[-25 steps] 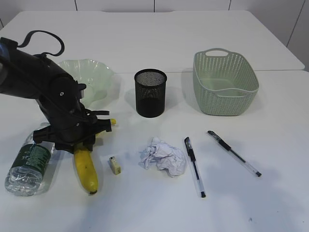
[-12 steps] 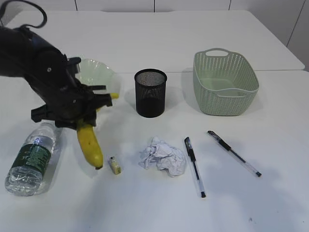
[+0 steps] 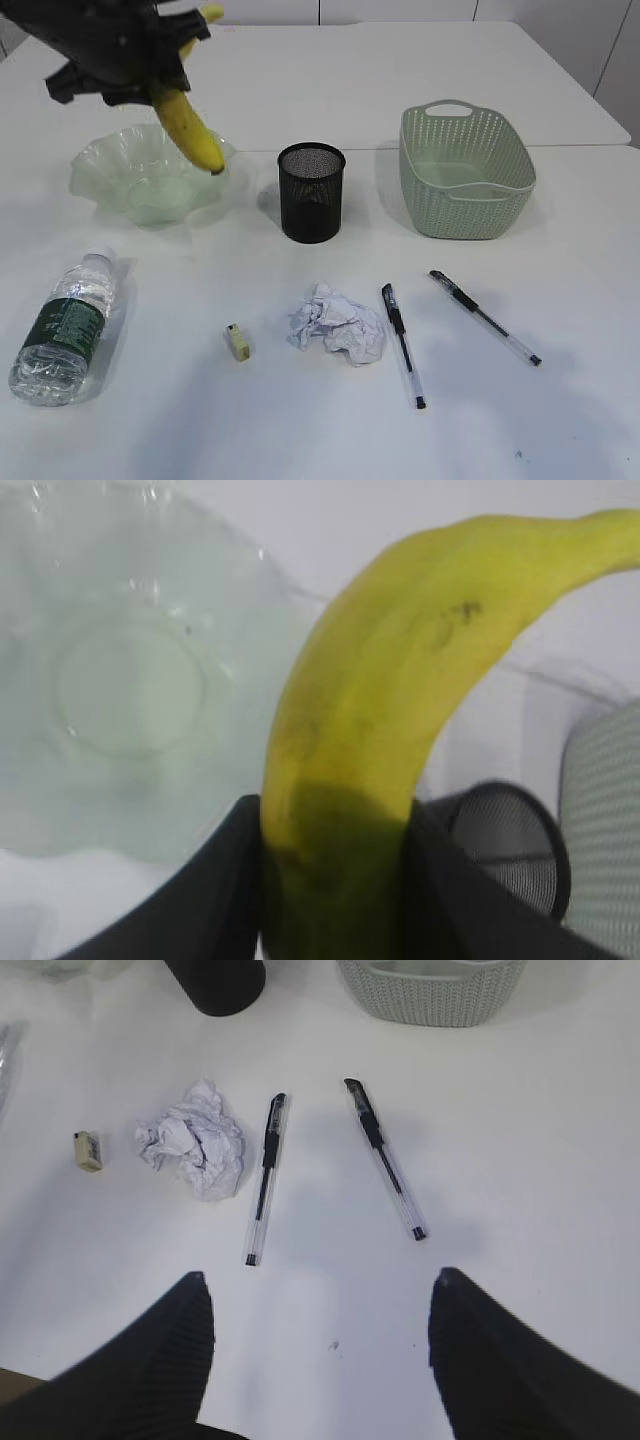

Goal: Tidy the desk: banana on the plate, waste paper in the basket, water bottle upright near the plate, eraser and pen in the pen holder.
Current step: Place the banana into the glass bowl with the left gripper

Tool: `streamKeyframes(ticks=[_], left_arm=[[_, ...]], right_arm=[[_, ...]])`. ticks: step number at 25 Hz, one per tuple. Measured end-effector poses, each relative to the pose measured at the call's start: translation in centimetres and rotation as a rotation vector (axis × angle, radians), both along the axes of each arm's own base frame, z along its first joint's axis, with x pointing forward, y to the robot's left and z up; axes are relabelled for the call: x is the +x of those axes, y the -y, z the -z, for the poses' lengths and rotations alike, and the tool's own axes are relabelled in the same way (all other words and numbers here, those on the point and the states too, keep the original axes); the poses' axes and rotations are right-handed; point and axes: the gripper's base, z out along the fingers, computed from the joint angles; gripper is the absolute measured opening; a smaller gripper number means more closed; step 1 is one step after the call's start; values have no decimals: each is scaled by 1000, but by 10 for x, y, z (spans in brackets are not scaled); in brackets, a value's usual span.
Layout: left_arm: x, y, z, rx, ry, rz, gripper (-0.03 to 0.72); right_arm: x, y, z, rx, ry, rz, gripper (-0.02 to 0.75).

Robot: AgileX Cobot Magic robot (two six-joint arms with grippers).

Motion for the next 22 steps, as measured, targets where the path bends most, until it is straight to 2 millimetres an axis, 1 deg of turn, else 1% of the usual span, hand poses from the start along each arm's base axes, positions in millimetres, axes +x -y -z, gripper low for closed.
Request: streamKeyframes(ticks=[3,4,7,11,14,16,20,22], left_arm=[[15,-21,-19,-32,54,-64,255],[22,-28,-20,-44,61,-87,255],[40,-47,-17,-100,54,-158,255],[63,-61,2,-196,7,-235,255],[80,-67,20,-251,-8,-273,255],[90,-71,35,-279,-21,-296,255],[102,-73,64,-292,-61,-319,255],[106,-74,74,-293,-61,-323,255]], right_arm=[[0,0,0,0,0,0,501],[0,0,0,0,0,0,501],[0,0,0,0,-1,0,501],[0,0,0,0,-1,0,501],[0,0,0,0,-1,0,501],[0,0,0,0,-1,0,501],[3,0,3,0,-17,0,501],[7,0,6,0,-35,0,501]])
